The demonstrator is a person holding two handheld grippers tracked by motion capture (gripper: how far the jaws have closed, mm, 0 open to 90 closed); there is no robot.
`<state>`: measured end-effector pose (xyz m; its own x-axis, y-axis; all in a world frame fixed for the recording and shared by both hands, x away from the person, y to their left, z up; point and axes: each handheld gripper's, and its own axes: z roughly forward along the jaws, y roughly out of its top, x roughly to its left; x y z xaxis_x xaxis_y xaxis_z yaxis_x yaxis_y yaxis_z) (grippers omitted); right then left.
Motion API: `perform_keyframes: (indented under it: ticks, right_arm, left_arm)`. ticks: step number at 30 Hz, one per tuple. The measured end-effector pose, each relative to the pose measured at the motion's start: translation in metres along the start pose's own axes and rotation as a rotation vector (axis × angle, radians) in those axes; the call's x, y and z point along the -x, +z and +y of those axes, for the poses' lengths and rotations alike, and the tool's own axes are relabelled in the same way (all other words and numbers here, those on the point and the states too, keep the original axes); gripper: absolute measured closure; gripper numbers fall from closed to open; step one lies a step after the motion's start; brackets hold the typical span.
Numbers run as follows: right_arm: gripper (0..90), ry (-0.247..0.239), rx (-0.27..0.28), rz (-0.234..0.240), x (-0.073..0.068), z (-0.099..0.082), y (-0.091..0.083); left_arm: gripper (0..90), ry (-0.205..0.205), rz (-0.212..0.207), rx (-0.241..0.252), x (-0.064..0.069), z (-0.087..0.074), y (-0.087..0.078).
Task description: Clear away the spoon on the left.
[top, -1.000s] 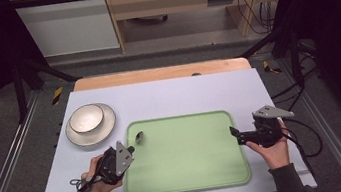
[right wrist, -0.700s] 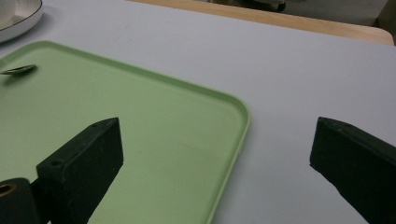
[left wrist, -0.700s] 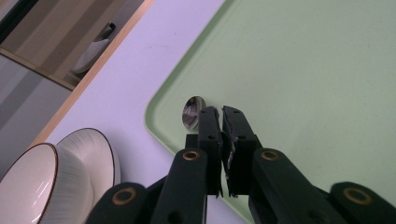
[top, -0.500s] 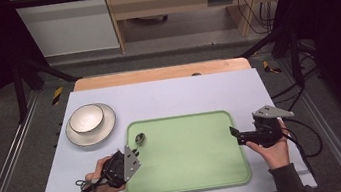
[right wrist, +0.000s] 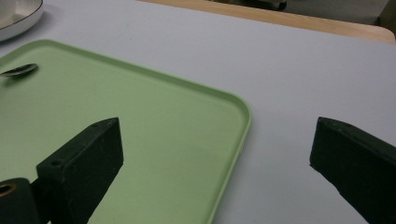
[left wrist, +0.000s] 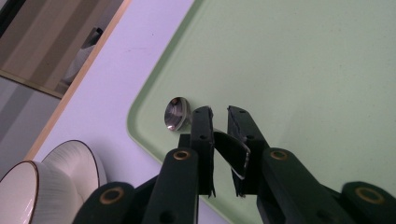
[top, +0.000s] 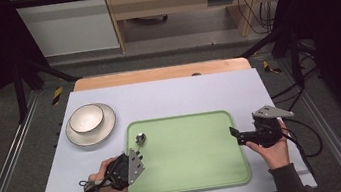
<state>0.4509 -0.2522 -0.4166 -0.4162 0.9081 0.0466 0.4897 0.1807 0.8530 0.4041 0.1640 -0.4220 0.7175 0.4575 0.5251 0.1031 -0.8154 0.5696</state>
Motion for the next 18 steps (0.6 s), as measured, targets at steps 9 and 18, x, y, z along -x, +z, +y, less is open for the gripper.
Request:
perform_keyframes:
  ticks: [9,18]
  right_arm:
    - [3.1,-0.002,-0.003,0.001,0.0000,-0.0001,0.0002]
    - [3.1,-0.005,-0.002,0.000,0.0002,-0.0001,-0.0002]
  left_arm:
    - [76.3,0.005,-0.016,-0.004,0.0046,-0.0006,0.0032]
    - [71.8,0.001,-0.035,-0.003,0.0067,-0.0025,0.0051]
